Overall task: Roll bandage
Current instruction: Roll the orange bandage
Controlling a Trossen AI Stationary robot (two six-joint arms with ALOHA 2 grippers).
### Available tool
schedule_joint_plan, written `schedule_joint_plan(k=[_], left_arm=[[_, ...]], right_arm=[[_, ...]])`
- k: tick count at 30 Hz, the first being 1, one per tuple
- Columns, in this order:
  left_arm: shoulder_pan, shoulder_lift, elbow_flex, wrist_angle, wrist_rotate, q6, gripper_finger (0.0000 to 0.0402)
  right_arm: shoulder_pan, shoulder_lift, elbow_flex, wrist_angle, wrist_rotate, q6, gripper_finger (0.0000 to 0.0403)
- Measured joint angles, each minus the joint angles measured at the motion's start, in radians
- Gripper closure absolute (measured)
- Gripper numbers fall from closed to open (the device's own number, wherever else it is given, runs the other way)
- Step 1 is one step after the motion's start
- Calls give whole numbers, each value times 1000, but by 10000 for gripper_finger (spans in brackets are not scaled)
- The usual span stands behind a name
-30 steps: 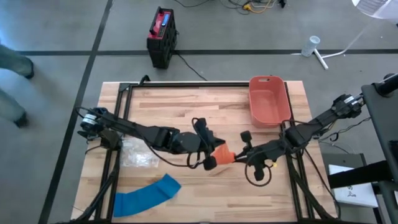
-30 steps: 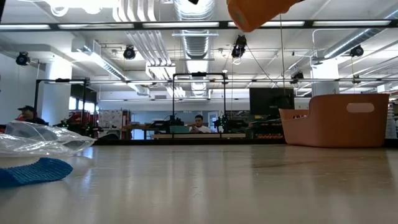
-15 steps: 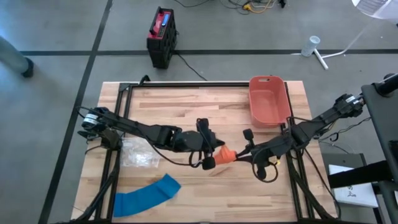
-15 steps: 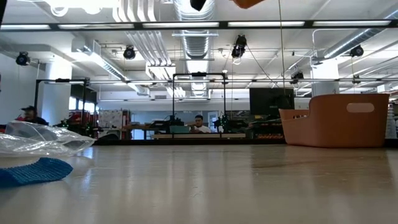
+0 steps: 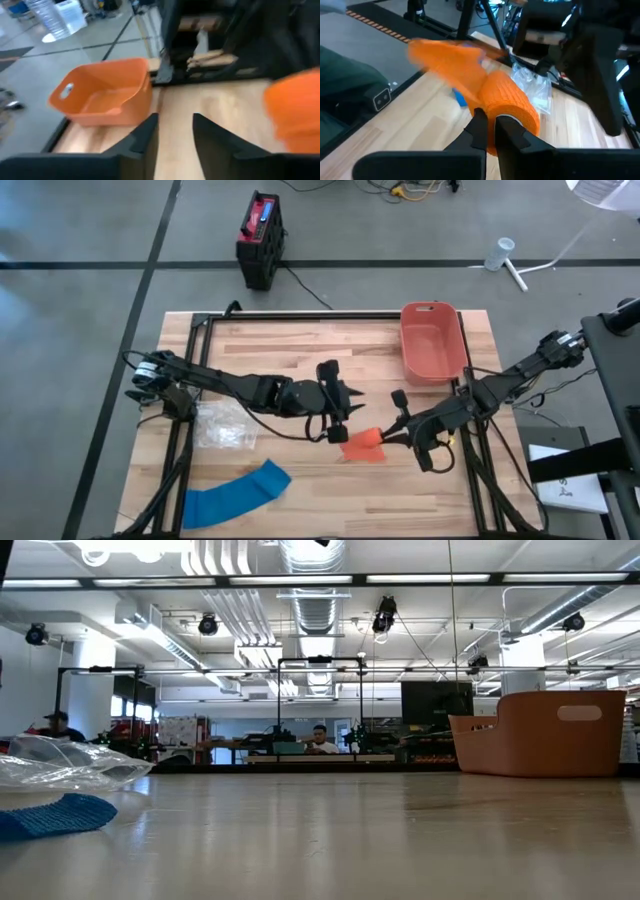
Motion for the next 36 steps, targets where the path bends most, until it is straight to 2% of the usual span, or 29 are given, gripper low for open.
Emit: schedule_joint_plan(k=[5, 10, 14, 16, 19, 21, 23, 26, 28, 30, 33, 36], left_arm=[[-14, -35, 40, -38, -83, 66, 234], [-66, -99, 54, -51, -80, 65, 203], [-153, -102, 52, -35, -57, 55, 199], [-199, -86, 52, -1, -60, 54, 203], [-259, -50, 51, 39, -109, 58, 212], [-281, -27, 51, 65, -168, 60, 218], [-286, 0, 51, 77, -220, 44, 225], [-284, 48, 50, 76, -249, -8, 234], [-270, 92, 49, 81, -249, -40, 238], [-253, 127, 48, 87, -247, -85, 242], [-224, 181, 48, 95, -216, -160, 247], [-193, 236, 48, 119, -135, -241, 252]], right_arm=[[2, -27, 0, 0, 4, 1, 394], [2, -71, 0, 1, 5, 35, 394], [-2, -96, 0, 22, 23, 115, 394], [-13, -104, 0, 31, 80, 210, 394], [-52, -113, 0, -10, 187, 367, 394], [-99, -113, 0, -106, 204, 458, 394], [-161, -100, -2, -261, 143, 579, 394], [-230, -47, -27, -402, -96, 710, 394], [-243, -10, -42, -405, -269, 734, 394], [-250, 15, -42, -386, -393, 726, 394], [-267, 68, -33, -397, -529, 712, 394], [-290, 104, -18, -430, -592, 696, 394]])
